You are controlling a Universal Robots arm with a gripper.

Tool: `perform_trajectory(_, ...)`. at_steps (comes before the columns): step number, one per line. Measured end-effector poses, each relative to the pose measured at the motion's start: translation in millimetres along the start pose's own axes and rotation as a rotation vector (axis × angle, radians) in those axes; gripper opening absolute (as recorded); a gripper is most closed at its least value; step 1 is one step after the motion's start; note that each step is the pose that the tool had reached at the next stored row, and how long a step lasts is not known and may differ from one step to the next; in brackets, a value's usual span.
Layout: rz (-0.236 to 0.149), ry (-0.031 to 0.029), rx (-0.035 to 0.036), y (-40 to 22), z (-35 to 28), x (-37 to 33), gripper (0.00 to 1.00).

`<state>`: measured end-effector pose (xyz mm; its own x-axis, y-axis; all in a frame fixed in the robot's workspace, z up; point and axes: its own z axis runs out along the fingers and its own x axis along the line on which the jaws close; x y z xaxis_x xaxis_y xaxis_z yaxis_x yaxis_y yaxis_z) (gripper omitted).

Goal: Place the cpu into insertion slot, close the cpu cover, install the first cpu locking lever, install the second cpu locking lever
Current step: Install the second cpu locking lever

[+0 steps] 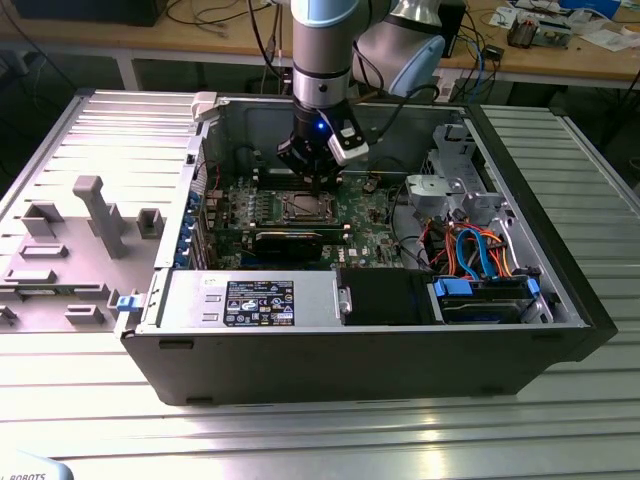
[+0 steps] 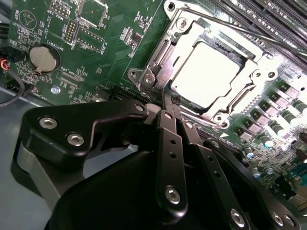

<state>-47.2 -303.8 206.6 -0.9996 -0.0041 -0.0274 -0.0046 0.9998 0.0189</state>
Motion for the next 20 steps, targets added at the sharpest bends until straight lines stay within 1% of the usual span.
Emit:
perform_trajectory(2,0.000,-0.0001,0.0001,0.0,-2.5,-0.1,0.11)
perform_trajectory(6,0.000,0.0000,0.0001,0.2,-12.0,-0.4,0.11)
perform_trajectory(7,0.000,0.0000,0.0002,0.2,-13.2,-0.4,0.11)
perform_trajectory(9,0.000,-0.0001,0.0009,0.0,-13.3,-0.4,0.11)
perform_trajectory(11,0.000,0.0001,0.0013,-2.3,-13.5,-0.4,0.11)
perform_trajectory(14,0.000,0.0000,0.0010,-9.1,-13.5,-0.4,0.11)
perform_trajectory(16,0.000,0.0000,0.0011,-12.4,-13.6,-0.4,0.11)
perform_trajectory(20,0.000,0.0001,0.0011,-13.7,-13.6,-0.3,0.11)
